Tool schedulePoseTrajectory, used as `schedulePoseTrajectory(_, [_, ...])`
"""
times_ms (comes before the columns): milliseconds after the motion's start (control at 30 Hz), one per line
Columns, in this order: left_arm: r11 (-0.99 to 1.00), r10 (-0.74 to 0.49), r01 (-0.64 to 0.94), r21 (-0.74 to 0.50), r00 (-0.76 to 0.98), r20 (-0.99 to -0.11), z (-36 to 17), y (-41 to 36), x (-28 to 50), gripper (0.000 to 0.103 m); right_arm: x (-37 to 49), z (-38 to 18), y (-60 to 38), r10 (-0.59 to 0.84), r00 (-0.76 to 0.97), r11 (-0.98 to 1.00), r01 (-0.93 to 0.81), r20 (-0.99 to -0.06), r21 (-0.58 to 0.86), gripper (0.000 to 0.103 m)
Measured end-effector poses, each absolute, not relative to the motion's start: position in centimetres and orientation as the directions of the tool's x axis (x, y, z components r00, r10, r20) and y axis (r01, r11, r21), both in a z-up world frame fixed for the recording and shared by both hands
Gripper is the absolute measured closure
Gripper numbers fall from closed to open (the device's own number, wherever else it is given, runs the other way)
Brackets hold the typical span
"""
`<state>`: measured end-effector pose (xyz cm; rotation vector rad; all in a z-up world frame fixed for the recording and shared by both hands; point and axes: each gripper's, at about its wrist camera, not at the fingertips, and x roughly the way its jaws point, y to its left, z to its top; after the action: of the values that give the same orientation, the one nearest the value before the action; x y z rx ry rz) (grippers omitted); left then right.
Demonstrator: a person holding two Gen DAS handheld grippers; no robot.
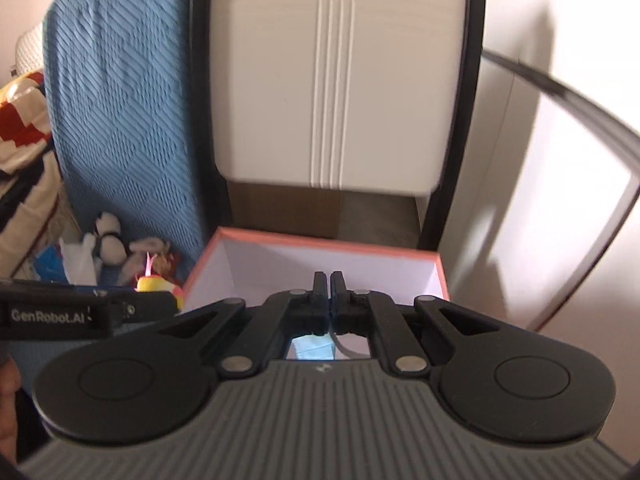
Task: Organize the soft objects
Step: 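Carry the feather toy and the mask over the pink-rimmed box with both tools, then open both grippers to drop the toy and mask into the box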
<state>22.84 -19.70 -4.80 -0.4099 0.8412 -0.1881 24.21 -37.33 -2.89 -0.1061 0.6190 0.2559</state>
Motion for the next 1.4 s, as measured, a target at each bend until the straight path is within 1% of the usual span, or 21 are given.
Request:
schedulePoseTrajectory(133, [0.927,-0.307,0.019,-0.375,0.613,-0.728,-7.0,-21.1,22.7,0.049,24.1,-6.4,-38.6,0.194,0.739,0.970,-0.244,-0.645,0.012,0.099])
schedulePoseTrajectory(300, [0.932,-0.310,0.028,-0.362,0.580,-0.753,-8.3,-21.8,22.7,0.049,23.4,-10.1,-40.7,0.176,0.683,0.979,-0.198,-0.709,0.052,0.099])
schedulePoseTrajectory(367, [0.931,-0.314,0.029,-0.365,0.574,-0.756,-8.5,-21.9,22.7,0.049,22.9,-11.0,-41.3,0.170,0.672,0.981,-0.183,-0.721,0.062,0.098])
schedulePoseTrajectory(533, [0.929,-0.329,0.044,-0.368,0.556,-0.764,-8.6,-22.4,22.3,0.049,22.7,-10.8,-42.0,0.167,0.674,0.984,-0.164,-0.719,0.074,0.097])
schedulePoseTrajectory(600, [0.930,-0.324,0.038,-0.366,0.558,-0.764,-8.5,-22.4,22.2,0.048,22.6,-10.3,-42.2,0.168,0.677,0.984,-0.165,-0.716,0.075,0.097])
schedulePoseTrajectory(667, [0.929,-0.317,0.021,-0.370,0.560,-0.766,-8.1,-22.3,22.2,0.036,22.7,-9.9,-42.1,0.168,0.676,0.983,-0.165,-0.718,0.075,0.096])
schedulePoseTrajectory(700, [0.926,-0.324,0.027,-0.376,0.567,-0.757,-7.8,-22.2,22.0,0.035,22.9,-9.8,-42.3,0.164,0.676,0.984,-0.161,-0.718,0.073,0.096])
schedulePoseTrajectory(733, [0.926,-0.324,0.033,-0.375,0.576,-0.750,-7.3,-22.3,21.9,0.034,23.0,-9.5,-42.2,0.160,0.676,0.985,-0.157,-0.719,0.071,0.091])
schedulePoseTrajectory(767, [0.929,-0.319,0.038,-0.367,0.584,-0.747,-6.8,-22.3,21.8,0.033,22.9,-9.3,-42.2,0.162,0.678,0.985,-0.157,-0.717,0.075,0.079])
schedulePoseTrajectory(800, [0.932,-0.315,0.047,-0.359,0.592,-0.742,-6.2,-22.3,21.6,0.033,22.7,-8.9,-42.5,0.175,0.684,0.983,-0.160,-0.708,0.089,0.070])
schedulePoseTrajectory(833, [0.935,-0.312,0.057,-0.350,0.602,-0.735,-5.7,-22.3,21.5,0.033,22.5,-8.5,-42.4,0.190,0.692,0.981,-0.165,-0.697,0.103,0.053])
schedulePoseTrajectory(867, [0.937,-0.310,0.065,-0.344,0.613,-0.727,-5.0,-22.2,21.3,0.033,22.3,-8.0,-42.3,0.200,0.701,0.979,-0.169,-0.685,0.112,0.048])
schedulePoseTrajectory(933, [0.938,-0.306,0.076,-0.337,0.637,-0.708,-3.7,-21.8,20.8,0.033,21.8,-6.8,-42.0,0.208,0.720,0.978,-0.176,-0.662,0.117,0.048])
schedulePoseTrajectory(1067, [0.941,-0.299,0.096,-0.325,0.686,-0.663,-1.0,-20.8,19.7,0.030,21.1,-4.3,-41.0,0.234,0.751,0.972,-0.192,-0.617,0.134,0.048])
schedulePoseTrajectory(1300, [0.951,-0.277,0.132,-0.281,0.769,-0.577,3.6,-18.5,16.9,0.030,19.7,-0.3,-38.8,0.281,0.790,0.960,-0.231,-0.544,0.159,0.048])
schedulePoseTrajectory(1400, [0.957,-0.260,0.141,-0.252,0.799,-0.543,5.1,-17.8,15.8,0.030,18.9,1.0,-37.6,0.323,0.799,0.947,-0.270,-0.508,0.177,0.048])
